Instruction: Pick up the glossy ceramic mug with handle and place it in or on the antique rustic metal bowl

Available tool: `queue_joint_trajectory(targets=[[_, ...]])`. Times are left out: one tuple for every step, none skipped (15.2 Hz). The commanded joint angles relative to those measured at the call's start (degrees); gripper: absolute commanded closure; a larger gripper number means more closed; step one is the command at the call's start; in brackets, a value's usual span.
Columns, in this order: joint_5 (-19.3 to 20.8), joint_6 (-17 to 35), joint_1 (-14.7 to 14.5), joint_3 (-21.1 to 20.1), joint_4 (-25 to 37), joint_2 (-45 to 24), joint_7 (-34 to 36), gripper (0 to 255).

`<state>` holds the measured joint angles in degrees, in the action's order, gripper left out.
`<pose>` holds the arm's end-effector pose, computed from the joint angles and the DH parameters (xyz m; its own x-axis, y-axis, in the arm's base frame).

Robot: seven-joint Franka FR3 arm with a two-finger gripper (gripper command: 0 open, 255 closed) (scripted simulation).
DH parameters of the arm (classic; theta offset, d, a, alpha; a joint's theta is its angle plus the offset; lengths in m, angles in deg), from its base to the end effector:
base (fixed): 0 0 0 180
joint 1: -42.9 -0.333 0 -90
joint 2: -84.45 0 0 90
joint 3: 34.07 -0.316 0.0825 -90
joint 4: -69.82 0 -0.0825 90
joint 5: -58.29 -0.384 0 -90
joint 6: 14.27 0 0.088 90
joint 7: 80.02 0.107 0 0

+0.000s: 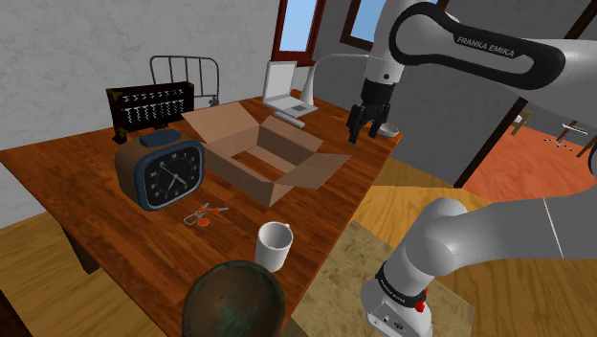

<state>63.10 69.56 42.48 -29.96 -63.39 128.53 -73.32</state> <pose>0.2989 -0.0358 0.5903 0.9823 -0.1645 -0.0890 -0.1611 -0.9859 0.0447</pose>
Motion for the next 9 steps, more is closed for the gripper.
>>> queue_joint_trajectory(targets=[[0.0,0.0,0.0,0.0,0.0,0.0,0.0,0],[-0.8,0.8,-0.4,-1.1,-1.2,0.2,1.3,0],[-1.6,1.7,-0.8,-2.2,-2.2,0.4,2.5,0],[-2.5,2.6,-1.3,-3.3,-3.3,0.5,3.8,0],[-3.3,3.5,-1.7,-4.5,-4.2,0.6,5.0,0],[-4.2,4.4,-2.2,-5.6,-5.2,0.5,6.3,0],[-5.0,5.4,-2.7,-6.8,-6.0,0.4,7.5,0],[-5.9,6.4,-3.2,-7.9,-6.8,0.2,8.7,0],[-6.7,7.4,-3.7,-9.1,-7.5,-0.1,10.0,0]])
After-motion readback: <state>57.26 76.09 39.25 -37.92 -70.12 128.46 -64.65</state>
